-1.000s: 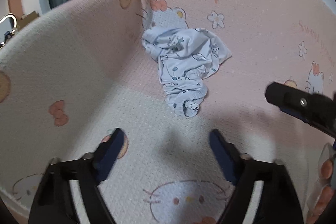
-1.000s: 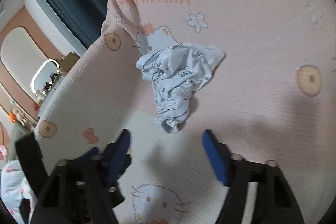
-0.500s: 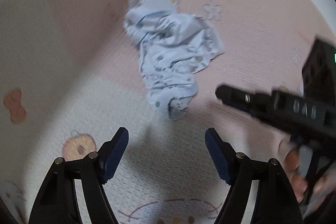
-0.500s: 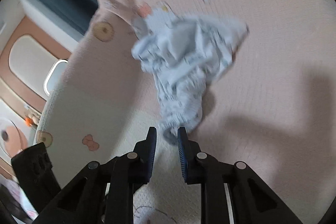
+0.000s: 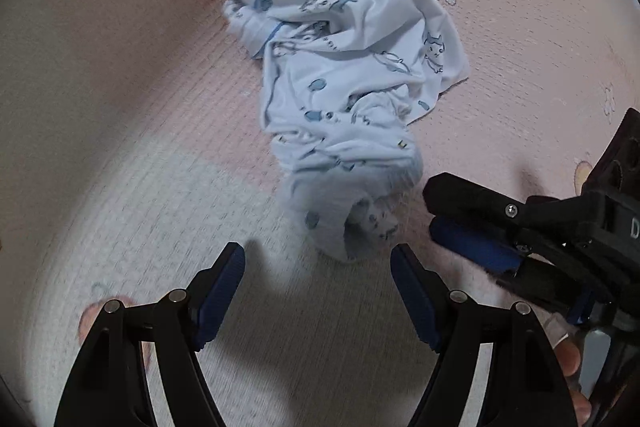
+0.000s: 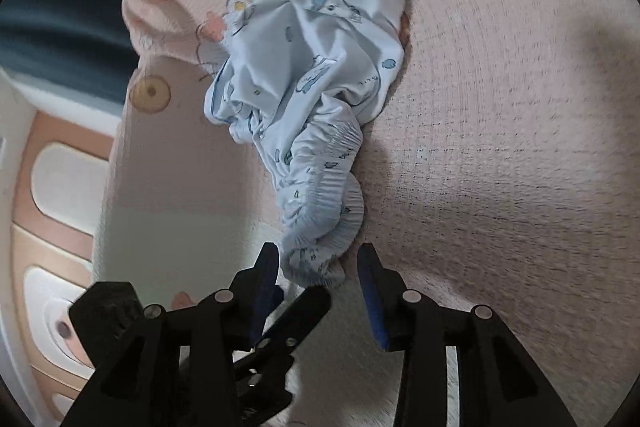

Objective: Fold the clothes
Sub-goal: 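Grasp the garment's elastic waistband with the right gripper while the left gripper approaches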

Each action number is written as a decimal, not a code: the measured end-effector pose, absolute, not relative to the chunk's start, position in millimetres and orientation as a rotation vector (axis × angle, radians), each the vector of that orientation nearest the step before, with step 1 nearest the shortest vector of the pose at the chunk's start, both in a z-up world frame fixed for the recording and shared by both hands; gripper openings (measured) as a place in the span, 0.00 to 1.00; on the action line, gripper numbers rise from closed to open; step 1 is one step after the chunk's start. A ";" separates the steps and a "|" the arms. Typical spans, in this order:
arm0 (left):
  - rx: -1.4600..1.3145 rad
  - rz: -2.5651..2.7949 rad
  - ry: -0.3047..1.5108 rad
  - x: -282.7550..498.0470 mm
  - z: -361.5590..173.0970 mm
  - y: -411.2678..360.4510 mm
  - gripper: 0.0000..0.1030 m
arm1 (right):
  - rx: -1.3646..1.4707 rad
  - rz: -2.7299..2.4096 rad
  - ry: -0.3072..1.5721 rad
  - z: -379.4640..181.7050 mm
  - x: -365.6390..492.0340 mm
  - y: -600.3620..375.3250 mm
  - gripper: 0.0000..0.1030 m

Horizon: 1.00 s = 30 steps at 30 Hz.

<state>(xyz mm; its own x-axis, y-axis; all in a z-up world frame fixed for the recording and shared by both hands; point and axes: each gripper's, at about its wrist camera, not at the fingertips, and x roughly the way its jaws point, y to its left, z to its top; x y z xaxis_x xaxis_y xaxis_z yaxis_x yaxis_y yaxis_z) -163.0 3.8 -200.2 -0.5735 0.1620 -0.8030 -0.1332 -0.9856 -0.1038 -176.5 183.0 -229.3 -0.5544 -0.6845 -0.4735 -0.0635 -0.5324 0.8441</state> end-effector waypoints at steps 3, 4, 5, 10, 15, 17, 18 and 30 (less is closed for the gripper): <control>-1.309 2.665 0.021 -163.6 -200.6 14.2 0.72 | 1.174 -2.095 -1.318 -234.6 -182.4 189.4 0.39; -1.301 2.664 0.028 -163.7 -200.7 16.9 0.72 | 1.170 -2.085 -1.342 -235.8 -182.9 190.6 0.39; -1.293 2.664 0.037 -163.3 -201.1 19.8 0.70 | 1.166 -2.074 -1.363 -236.8 -183.5 191.6 0.39; -1.279 2.641 0.021 -157.5 -204.3 31.7 0.30 | 1.173 -2.043 -1.390 -237.7 -181.0 192.5 0.39; -1.204 2.675 0.006 -136.2 -195.2 38.0 0.19 | 1.188 -2.006 -1.394 -237.9 -179.9 185.9 0.52; -1.197 2.677 -0.027 -129.9 -192.6 37.0 0.19 | 1.196 -2.008 -1.387 -236.1 -179.3 183.8 0.55; -1.200 2.679 -0.047 -127.4 -191.8 36.1 0.19 | 1.198 -2.003 -1.386 -234.8 -179.9 182.1 0.56; -1.241 2.633 -0.272 -131.7 -183.2 8.7 0.19 | 1.206 -1.994 -1.376 -227.9 -184.1 166.0 0.61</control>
<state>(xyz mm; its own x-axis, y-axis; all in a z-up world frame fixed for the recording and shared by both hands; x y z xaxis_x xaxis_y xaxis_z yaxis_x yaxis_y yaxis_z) -131.7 8.7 -183.2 -0.6202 0.2728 -0.7355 -0.1164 -0.9592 -0.2575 -184.1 166.0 -227.9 -0.5278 -0.7428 -0.4120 -0.1214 -0.4141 0.9021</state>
